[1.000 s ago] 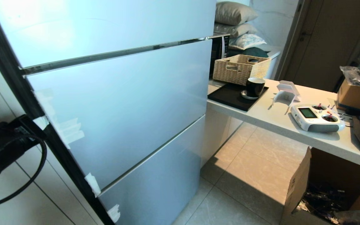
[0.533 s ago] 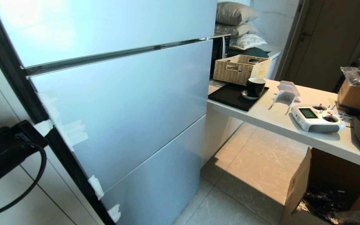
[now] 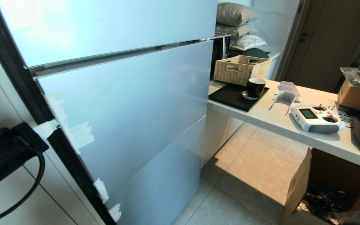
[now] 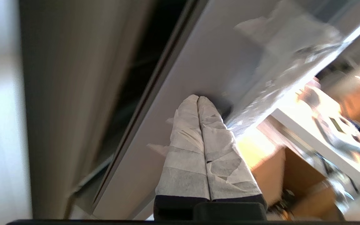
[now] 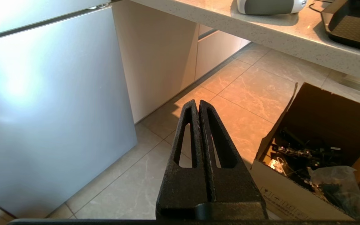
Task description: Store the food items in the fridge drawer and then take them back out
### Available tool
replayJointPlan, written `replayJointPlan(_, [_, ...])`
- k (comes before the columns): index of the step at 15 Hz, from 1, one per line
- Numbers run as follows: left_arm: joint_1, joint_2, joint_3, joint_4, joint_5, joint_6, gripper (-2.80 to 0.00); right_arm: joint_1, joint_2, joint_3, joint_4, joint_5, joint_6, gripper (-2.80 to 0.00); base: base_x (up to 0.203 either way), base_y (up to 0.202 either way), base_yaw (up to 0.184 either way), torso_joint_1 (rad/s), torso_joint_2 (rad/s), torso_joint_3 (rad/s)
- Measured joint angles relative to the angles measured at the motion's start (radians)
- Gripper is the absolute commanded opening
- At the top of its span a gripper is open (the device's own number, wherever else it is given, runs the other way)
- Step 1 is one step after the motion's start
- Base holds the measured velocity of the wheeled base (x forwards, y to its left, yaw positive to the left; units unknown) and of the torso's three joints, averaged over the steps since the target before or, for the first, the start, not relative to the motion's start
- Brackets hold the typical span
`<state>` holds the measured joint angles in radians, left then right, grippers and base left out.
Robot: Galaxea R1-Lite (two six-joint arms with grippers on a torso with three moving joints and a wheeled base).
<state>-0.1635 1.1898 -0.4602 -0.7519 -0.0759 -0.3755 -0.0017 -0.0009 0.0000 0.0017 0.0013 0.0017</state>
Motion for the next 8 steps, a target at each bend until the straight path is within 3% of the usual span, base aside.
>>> replayJointPlan(4, [-0.041, -0.043, 0.029, 0.000, -0.083, 0.000, -2.80, 0.000, 0.000, 0.000, 0.000, 0.000, 0.000, -2.80, 0.000, 0.000, 0.000, 0.000, 0.00, 0.000])
replayJointPlan(8, [-0.094, -0.095, 0.078, 0.017, -0.213, 0.000, -2.80, 0.000, 0.000, 0.000, 0.000, 0.000, 0.000, -2.80, 0.000, 0.000, 0.000, 0.000, 0.00, 0.000])
